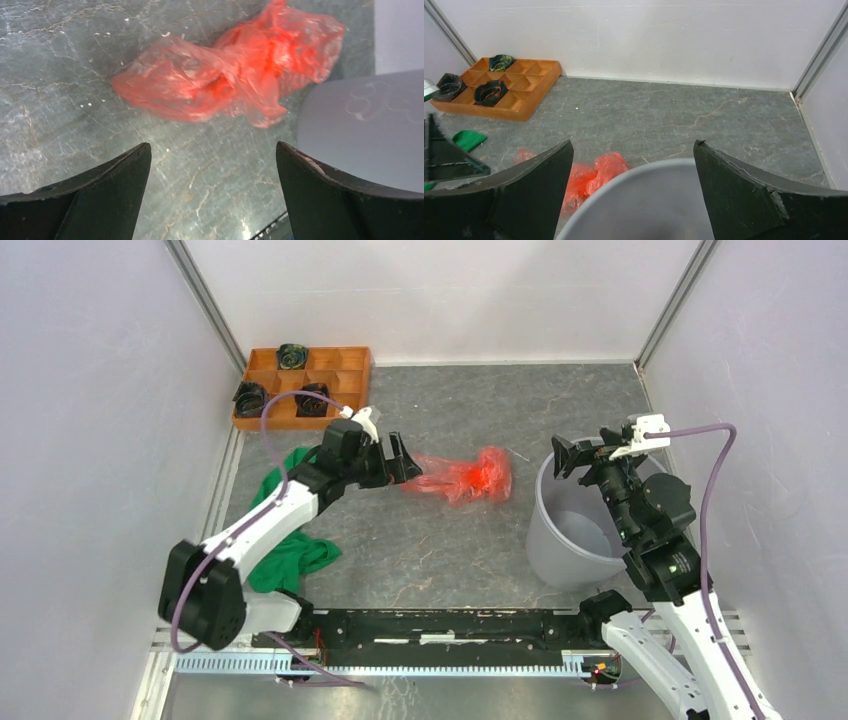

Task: Put the trash bags into the trash bin

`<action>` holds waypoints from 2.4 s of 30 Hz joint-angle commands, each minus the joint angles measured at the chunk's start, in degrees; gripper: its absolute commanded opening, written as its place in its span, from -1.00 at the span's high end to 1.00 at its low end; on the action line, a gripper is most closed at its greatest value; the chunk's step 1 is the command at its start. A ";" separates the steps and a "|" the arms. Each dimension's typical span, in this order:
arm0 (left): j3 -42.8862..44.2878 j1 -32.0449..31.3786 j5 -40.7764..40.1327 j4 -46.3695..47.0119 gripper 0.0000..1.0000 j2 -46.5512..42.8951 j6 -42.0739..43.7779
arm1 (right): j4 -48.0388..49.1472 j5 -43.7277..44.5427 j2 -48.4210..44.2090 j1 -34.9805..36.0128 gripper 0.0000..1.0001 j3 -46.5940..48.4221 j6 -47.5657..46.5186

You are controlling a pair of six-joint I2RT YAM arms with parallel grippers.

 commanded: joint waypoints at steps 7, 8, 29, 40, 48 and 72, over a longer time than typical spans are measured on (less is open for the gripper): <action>3.24 -0.35 -0.04 16.58 -1.00 14.44 -2.09 | 4.54 -10.58 -0.93 -0.41 -0.96 -2.94 -4.59; 3.53 -0.33 0.28 17.02 -1.00 15.86 -2.15 | 4.42 -11.72 -0.12 -0.39 -0.96 -2.60 -5.52; -8.65 -0.24 2.09 21.97 0.88 4.99 -4.61 | -8.60 4.85 29.35 31.21 -0.96 20.71 -13.49; -12.68 -0.26 -13.14 -1.07 0.30 -21.37 -0.20 | -20.15 40.66 50.40 42.28 -0.96 26.33 -8.09; -15.23 -0.31 -19.64 -7.36 -0.60 -42.38 -6.97 | -15.58 45.74 61.16 40.64 -0.96 24.79 -8.35; -10.43 -0.26 -17.68 -15.74 -1.00 -49.41 -8.85 | -0.43 9.86 50.01 32.67 1.00 17.52 -5.45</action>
